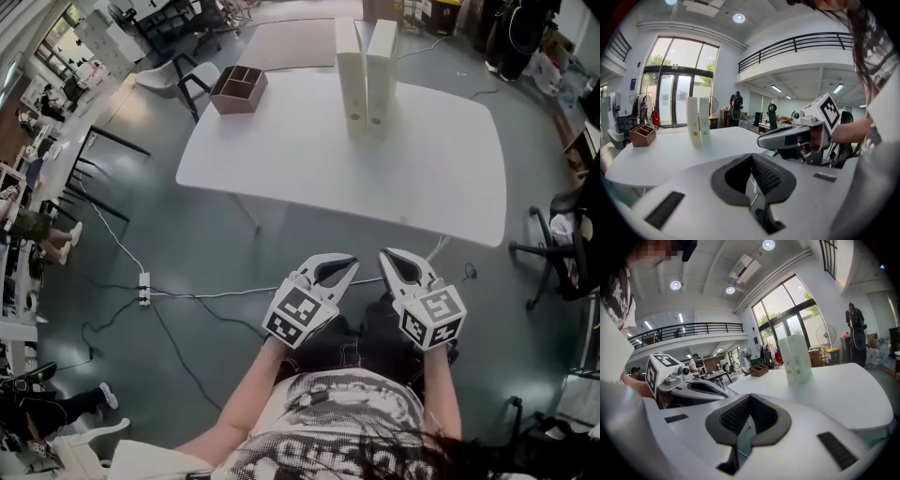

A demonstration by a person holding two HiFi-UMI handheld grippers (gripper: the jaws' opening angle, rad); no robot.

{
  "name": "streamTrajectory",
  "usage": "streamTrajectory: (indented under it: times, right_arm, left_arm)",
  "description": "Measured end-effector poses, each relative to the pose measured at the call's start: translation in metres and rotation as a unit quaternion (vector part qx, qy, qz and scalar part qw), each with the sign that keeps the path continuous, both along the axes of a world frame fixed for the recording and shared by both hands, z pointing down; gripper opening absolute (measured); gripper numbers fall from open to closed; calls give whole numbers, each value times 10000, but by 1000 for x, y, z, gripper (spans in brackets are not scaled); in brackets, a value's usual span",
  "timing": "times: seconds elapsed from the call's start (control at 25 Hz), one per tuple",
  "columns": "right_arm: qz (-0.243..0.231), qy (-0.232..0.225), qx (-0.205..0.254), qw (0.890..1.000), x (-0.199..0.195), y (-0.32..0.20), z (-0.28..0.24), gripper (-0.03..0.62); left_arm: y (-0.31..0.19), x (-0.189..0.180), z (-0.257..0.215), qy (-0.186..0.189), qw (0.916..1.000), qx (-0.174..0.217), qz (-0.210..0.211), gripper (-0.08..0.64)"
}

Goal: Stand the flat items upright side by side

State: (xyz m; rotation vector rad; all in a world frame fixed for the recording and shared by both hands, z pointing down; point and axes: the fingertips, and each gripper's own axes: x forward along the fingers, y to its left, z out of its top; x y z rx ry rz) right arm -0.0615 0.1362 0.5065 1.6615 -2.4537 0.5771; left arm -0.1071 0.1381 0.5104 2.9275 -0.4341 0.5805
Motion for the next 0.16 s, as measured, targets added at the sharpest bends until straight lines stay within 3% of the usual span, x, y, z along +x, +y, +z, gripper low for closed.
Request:
streamTrajectory:
  times: [0.16]
  right_arm:
    - [-7, 4, 7, 10000, 0, 2, 0, -5]
  left_arm:
    - [2, 0, 0, -2, 10000, 2, 4, 13]
